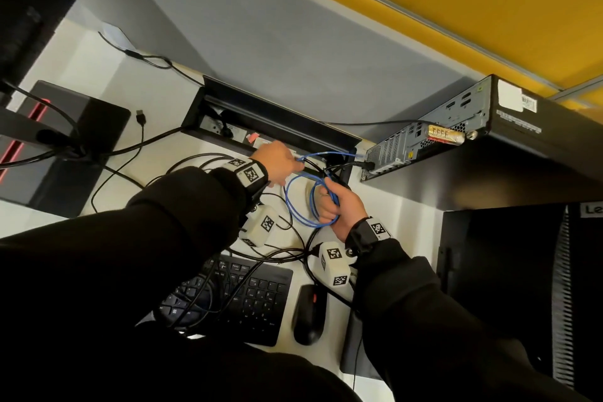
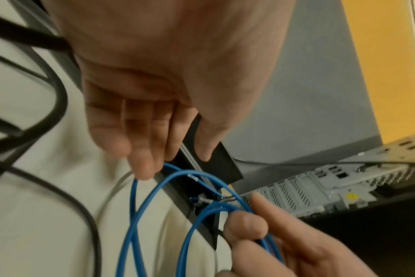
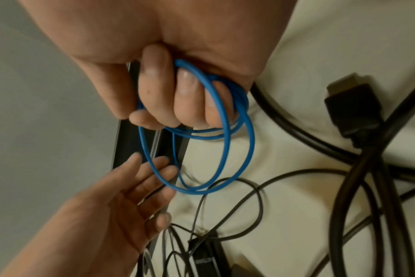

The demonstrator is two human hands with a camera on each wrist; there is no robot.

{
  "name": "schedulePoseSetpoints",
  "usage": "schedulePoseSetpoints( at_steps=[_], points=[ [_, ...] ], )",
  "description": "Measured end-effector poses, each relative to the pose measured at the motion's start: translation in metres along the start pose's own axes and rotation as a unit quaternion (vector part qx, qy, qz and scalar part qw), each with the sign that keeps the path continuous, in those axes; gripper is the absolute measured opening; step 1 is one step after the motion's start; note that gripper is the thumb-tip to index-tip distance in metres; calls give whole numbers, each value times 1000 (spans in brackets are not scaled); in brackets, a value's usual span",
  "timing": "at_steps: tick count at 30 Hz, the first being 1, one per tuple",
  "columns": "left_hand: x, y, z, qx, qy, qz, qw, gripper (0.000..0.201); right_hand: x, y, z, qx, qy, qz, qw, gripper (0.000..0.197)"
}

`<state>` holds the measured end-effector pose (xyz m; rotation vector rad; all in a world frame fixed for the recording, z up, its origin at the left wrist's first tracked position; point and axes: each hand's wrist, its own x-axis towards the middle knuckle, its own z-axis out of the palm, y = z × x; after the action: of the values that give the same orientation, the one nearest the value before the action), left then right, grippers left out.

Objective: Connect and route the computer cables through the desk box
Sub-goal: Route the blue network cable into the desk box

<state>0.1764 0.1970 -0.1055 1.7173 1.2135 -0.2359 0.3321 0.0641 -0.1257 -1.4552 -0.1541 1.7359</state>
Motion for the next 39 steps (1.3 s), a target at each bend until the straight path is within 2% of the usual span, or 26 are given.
schedulePoseSetpoints(
  at_steps=[2,7,12,15,18,20,22,24,25,28,30,32,36,39],
  points=[
    [3,4,10,14,-17,-23,1000,33,0,1,-3,2,2,14,1000,43],
    [17,9,17,104,37,-32,993,32,-5,3,-8,11,15,15,1000,42],
    [10,1,9,218,2,-37,975,36,-5,4,-10,56,-8,8,998,34],
    [12,-2,15,146,-36,-61,987,26,-5,5,-7,47,-22,11,999,29],
    [12,-2,14,-15,-6,-76,997,20,-7,5,-2,40,-22,21,999,27],
    [11,-2,4,-187,-14,-71,980,14,-8,4,1,41,-7,17,999,26],
    [9,-2,-7,-276,-37,-49,959,14,-4,4,2,53,15,12,998,28],
    [7,-6,-12,-280,-14,-34,959,8,0,5,1,65,39,7,997,34],
    [6,-8,-13,-272,-12,-25,962,15,2,6,-1,65,51,5,997,39],
    [-2,-12,-8,-210,-87,-1,974,26,3,9,-2,64,64,-2,996,42],
    [-4,-14,1,-160,-124,-5,979,22,1,8,1,62,60,-15,996,39],
    [-3,-14,8,-137,-124,-8,983,12,-3,5,6,60,51,-26,997,35],
    [0,-13,13,-135,-37,6,990,7,-10,-1,10,54,28,-38,997,24],
    [0,-9,16,-147,23,55,987,5,-7,-3,6,34,-15,-2,999,30]
  ],
)
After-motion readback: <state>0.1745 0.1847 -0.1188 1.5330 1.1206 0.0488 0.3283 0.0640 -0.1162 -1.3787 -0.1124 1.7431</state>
